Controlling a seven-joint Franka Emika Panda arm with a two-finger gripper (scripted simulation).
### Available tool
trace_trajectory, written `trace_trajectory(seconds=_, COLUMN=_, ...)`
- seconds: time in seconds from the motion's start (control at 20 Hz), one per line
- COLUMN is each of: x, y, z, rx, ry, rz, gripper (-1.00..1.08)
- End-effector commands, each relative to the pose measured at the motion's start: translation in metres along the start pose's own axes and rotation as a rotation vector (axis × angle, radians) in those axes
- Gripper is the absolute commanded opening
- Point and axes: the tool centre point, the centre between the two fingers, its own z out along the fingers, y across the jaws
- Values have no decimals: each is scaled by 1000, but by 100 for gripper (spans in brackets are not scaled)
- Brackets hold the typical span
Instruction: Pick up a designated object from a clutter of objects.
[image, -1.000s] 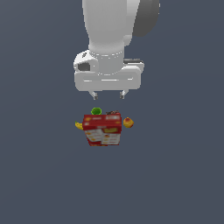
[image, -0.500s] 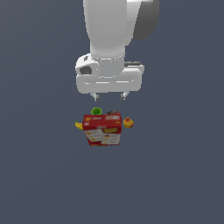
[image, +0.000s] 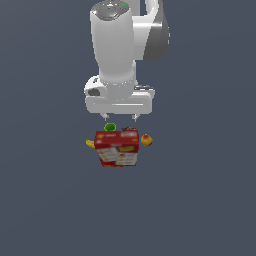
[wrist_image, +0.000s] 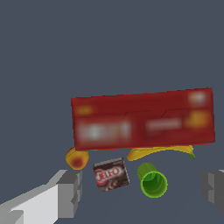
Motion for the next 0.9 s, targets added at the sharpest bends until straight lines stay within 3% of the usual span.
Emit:
trace_trajectory(seconds=0.0, x=-6, y=8, z=17, rx=-1, ry=-2, rz=40, gripper=100)
trace_trajectory(seconds=0.85, x=-93, y=68, z=147, rx=-20, ry=-12, rz=382, gripper=100)
